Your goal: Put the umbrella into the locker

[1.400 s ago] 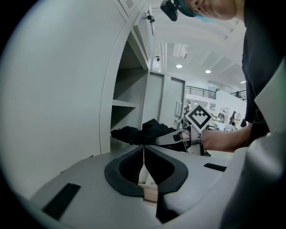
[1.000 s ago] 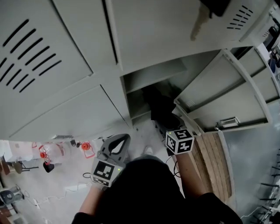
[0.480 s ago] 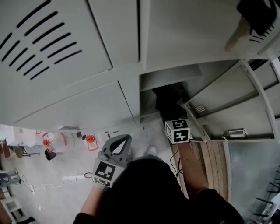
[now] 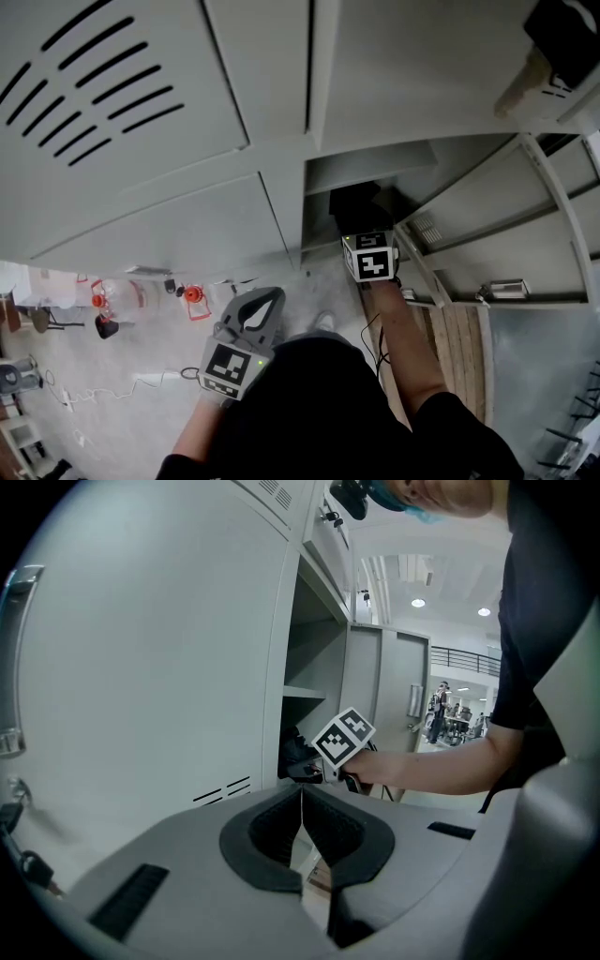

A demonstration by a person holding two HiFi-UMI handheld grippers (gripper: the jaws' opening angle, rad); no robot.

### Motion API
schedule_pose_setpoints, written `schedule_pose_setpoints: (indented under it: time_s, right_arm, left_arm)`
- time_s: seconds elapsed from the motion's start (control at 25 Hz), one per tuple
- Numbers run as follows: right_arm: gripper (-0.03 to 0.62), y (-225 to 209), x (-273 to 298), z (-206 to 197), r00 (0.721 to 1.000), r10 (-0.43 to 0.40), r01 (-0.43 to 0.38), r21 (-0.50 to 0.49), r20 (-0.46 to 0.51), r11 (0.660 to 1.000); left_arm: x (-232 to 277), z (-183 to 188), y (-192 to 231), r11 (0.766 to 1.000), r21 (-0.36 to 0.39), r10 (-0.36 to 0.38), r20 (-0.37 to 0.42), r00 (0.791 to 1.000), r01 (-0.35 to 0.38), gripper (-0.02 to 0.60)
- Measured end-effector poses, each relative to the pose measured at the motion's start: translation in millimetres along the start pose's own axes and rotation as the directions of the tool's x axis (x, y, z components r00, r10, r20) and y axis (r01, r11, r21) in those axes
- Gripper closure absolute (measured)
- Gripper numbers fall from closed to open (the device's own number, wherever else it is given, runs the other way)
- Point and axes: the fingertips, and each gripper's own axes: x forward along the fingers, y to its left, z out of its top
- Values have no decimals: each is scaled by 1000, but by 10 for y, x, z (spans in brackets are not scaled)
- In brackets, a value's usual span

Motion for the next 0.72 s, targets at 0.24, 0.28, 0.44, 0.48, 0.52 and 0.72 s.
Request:
schedule_pose_setpoints:
  time_s: [0.24, 0.28, 0.44, 0.48, 0.52, 0.72]
  right_arm:
    - [315, 8, 109, 89, 1000, -12, 12, -12, -9, 1000]
    - [313, 18, 110, 116, 1000, -13, 13, -16, -7, 1000]
    - [293, 26, 114, 130, 1000, -1, 1, -24, -9, 1000]
    - [282, 25, 112, 133, 1000, 4, -4, -26, -6, 1000]
    - [273, 21, 109, 130, 1000, 8, -9, -29, -3, 1000]
    - [232, -23, 27, 51, 1000, 5, -5, -13, 2, 1000]
  left_arm:
    - [17, -10, -3, 1000, 2, 4, -9, 1000, -4, 571]
    - [22, -16, -6, 1000, 1, 3, -12, 1000, -3, 572]
    - [42, -49, -27, 1000, -2, -5, -24, 1000, 5, 571]
    - [47, -55, -34, 1000, -2, -8, -26, 1000, 8, 572]
    - [53, -59, -43, 1000, -1, -11, -28, 1000, 11, 571]
    - [70, -59, -77, 1000, 0, -28, -29, 999, 28, 571]
